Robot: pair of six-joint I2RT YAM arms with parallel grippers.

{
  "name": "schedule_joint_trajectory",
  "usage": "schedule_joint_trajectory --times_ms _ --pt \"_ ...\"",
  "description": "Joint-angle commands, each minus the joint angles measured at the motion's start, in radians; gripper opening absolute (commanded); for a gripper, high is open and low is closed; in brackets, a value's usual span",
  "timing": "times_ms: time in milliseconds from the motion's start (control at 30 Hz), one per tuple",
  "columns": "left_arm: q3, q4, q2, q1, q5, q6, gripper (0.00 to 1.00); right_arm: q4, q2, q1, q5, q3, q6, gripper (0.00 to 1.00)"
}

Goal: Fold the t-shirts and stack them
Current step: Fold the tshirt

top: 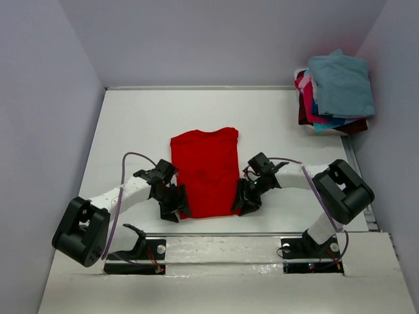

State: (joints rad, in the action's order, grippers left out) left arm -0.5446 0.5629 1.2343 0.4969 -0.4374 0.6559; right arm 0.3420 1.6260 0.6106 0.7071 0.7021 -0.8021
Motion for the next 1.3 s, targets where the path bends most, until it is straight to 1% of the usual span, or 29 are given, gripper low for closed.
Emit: schedule_joint_trajectory --times_ms 0,100,300,533,567,600,700,733,767,800,833,900,1067,1100,1167,1233,1267 --pt "-0.006 -0.041 0.024 -0.001 -0.049 0.005 0.67 -0.012 -0.011 0.012 -0.004 -0.010 0.001 0.49" --pt "-0.023 -0.049 0.040 -0.001 -0.044 0.007 0.65 -0.008 -0.014 0.012 -0.006 -0.012 0.004 0.49" --pt "-0.035 -0.070 0.079 -0.001 -0.044 0.004 0.57 0.002 -0.028 0.012 -0.011 -0.026 0.006 0.49" --pt "-0.037 -0.057 0.068 -0.001 -0.041 0.004 0.45 0.011 -0.041 0.012 -0.020 -0.032 0.001 0.49" --pt "-0.035 -0.055 0.065 -0.001 -0.041 0.002 0.44 0.011 -0.040 0.012 -0.020 -0.030 0.000 0.48" --pt "-0.034 -0.051 0.060 -0.001 -0.041 0.004 0.40 0.011 -0.040 0.012 -0.021 -0.030 0.000 0.44" --pt "-0.029 -0.052 0.057 -0.001 -0.041 0.004 0.38 0.009 -0.029 0.012 -0.023 -0.027 0.003 0.37" --pt "-0.028 -0.052 0.059 -0.001 -0.043 0.004 0.36 0.006 -0.025 0.012 -0.023 -0.023 0.001 0.36" --pt "-0.028 -0.052 0.059 -0.001 -0.044 0.004 0.35 0.005 -0.022 0.012 -0.021 -0.021 0.003 0.33" --pt "-0.029 -0.055 0.059 -0.001 -0.044 0.002 0.35 0.000 -0.014 0.012 -0.023 -0.019 0.001 0.27" --pt "-0.028 -0.055 0.060 -0.001 -0.044 0.001 0.32 -0.001 -0.009 0.012 -0.023 -0.019 -0.002 0.26" --pt "-0.029 -0.055 0.062 -0.001 -0.046 -0.001 0.31 -0.001 -0.005 0.012 -0.023 -0.013 0.000 0.23" --pt "-0.028 -0.057 0.065 -0.001 -0.040 -0.006 0.24 0.014 -0.008 0.012 -0.035 0.008 0.009 0.23" --pt "-0.028 -0.055 0.065 -0.001 -0.040 -0.009 0.20 0.018 -0.008 0.012 -0.043 0.016 0.009 0.22" --pt "-0.031 -0.048 0.062 -0.001 -0.028 -0.012 0.19 0.026 -0.009 0.012 -0.043 0.023 0.012 0.21" --pt "-0.037 -0.038 0.060 -0.001 -0.014 -0.021 0.09 0.032 -0.011 0.012 -0.044 0.036 0.014 0.20" --pt "-0.043 -0.032 0.060 -0.001 -0.006 -0.025 0.08 0.037 -0.015 0.012 -0.046 0.039 0.020 0.19"
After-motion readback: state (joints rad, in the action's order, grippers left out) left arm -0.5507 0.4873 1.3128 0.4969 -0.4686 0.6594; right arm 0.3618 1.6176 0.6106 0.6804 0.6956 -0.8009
